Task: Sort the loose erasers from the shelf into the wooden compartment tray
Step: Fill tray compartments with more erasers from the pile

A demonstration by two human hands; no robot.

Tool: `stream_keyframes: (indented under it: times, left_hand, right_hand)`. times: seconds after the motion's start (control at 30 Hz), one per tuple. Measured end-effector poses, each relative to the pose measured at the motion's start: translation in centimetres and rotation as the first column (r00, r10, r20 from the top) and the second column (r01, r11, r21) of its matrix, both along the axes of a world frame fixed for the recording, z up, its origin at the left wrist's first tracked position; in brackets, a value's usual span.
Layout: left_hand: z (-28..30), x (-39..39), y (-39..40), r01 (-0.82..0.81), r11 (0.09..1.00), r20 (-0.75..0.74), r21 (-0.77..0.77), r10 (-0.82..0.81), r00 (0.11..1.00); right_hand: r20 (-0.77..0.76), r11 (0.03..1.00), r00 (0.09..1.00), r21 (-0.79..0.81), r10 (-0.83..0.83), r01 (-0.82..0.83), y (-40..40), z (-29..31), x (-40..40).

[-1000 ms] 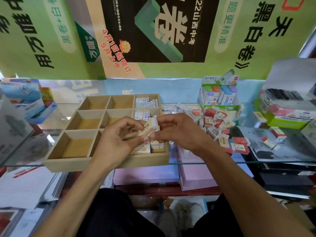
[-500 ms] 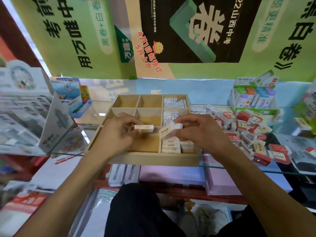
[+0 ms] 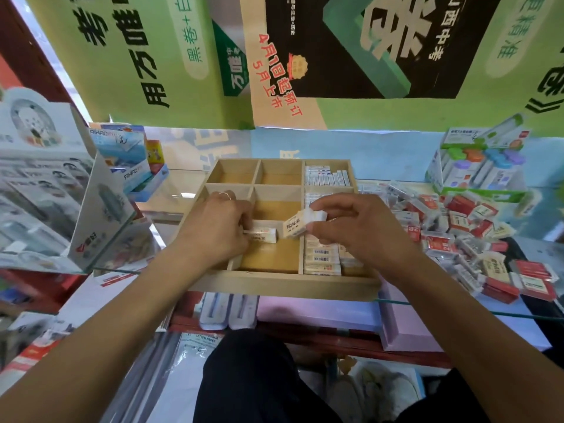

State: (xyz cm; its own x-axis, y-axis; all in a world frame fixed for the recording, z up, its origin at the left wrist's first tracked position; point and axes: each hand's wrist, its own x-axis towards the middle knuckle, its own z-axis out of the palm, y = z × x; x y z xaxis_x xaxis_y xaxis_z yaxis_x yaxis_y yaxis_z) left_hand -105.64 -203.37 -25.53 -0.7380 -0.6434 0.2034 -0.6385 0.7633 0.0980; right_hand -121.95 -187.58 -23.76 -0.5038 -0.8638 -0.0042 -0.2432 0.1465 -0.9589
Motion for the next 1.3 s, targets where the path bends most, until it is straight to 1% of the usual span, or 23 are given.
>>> stream_keyframes:
  times: [0.07,0.17,0.23,0.37,0.4,0.43,0.5,0.53,0.57,0.63,0.7,0.77,0.83,0.93,1.07,1.2,1.23,1.3]
  left_hand:
    - [-0.2,0.1,-0.1,0.005,1.0,-0.044,0.019,-0.004,0.999]
    - [-0.4,0.0,-0.1,0.108,0.994,-0.107,0.03,-0.104,0.989]
    - [-0.4,-0.2,-0.1,0.171,0.985,-0.12,0.029,-0.166,0.979]
    - [-0.6,-0.1,-0.4,0.197,0.979,-0.139,0.057,-0.188,0.972]
    - [-0.7,0.1,-0.5,0.209,0.975,-0.17,0.074,-0.195,0.966]
    - [-0.8,0.3,-0.5,0.231,0.966,-0.24,0.116,-0.199,0.95]
    - [-0.4,0.7,0.0,0.29,0.919,-0.442,0.266,-0.151,0.884]
    - [-0.1,0.8,0.4,0.328,0.887,-0.52,0.326,-0.121,0.845]
    - [0.1,0.8,0.8,0.357,0.867,-0.567,0.348,-0.108,0.816]
    - [0.1,0.7,1.5,0.375,0.878,-0.587,0.296,-0.142,0.797]
    - [-0.1,0.6,1.6,0.374,0.893,-0.57,0.251,-0.176,0.803]
    - [-0.3,0.7,1.6,0.367,0.892,-0.563,0.265,-0.166,0.81]
    - [-0.5,1.1,1.6,0.348,0.904,-0.541,0.247,-0.17,0.824]
    - [-0.7,1.6,1.2,0.329,0.919,-0.466,0.218,-0.199,0.862]
    - [-0.3,1.4,0.7,0.34,0.933,-0.268,0.12,-0.3,0.916]
    - [-0.3,0.5,0.9,0.252,0.967,-0.019,0.039,-0.251,0.968]
    - [-0.5,0.2,0.9,0.241,0.971,0.018,0.008,-0.241,0.97]
    - [-0.8,-0.2,1.0,0.217,0.976,0.046,-0.034,-0.215,0.976]
  right_hand:
    - [-0.019,1.0,1.0,0.009,0.005,-0.005,-0.4,-0.1,0.2]
    - [-0.047,1.0,0.999,0.023,0.012,-0.01,-0.8,-0.2,0.2]
    - [-0.049,1.0,0.999,0.021,0.014,-0.013,-1.0,-0.3,0.1]
    - [-0.021,1.0,1.0,0.011,0.018,-0.018,-1.2,-0.4,-0.2]
    - [-0.008,1.0,1.0,0.002,0.026,-0.026,-1.3,-0.4,-0.2]
    - [0.004,1.0,1.0,-0.008,0.03,-0.03,-1.5,-0.4,-0.1]
    - [0.008,0.999,0.999,-0.022,0.038,-0.038,-2.1,-0.6,0.1]
    - [0.015,0.999,0.999,-0.031,0.044,-0.043,-2.3,-0.7,0.3]
    - [0.025,0.998,0.998,-0.04,0.053,-0.052,-2.6,-0.8,0.5]
    - [0.028,0.996,0.997,-0.056,0.072,-0.07,-3.0,-1.1,0.8]
    - [0.034,0.994,0.995,-0.06,0.092,-0.089,-3.1,-1.2,1.0]
    - [0.024,0.994,0.995,-0.045,0.101,-0.1,-3.1,-1.3,1.1]
    - [-0.027,0.997,0.996,-0.006,0.079,-0.08,-3.0,-1.5,0.9]
    - [-0.111,0.999,0.994,0.044,0.015,-0.01,-2.3,-1.4,0.2]
    - [-0.135,0.998,0.991,0.056,-0.006,0.013,-1.4,-1.1,-0.5]
    - [-0.151,0.999,0.989,0.048,0.008,-0.001,-1.0,-1.0,-0.6]
    - [-0.15,0.999,0.989,0.045,0.012,-0.005,-0.9,-1.0,-0.7]
    - [-0.157,0.999,0.987,0.043,0.017,-0.011,-0.7,-1.1,-0.8]
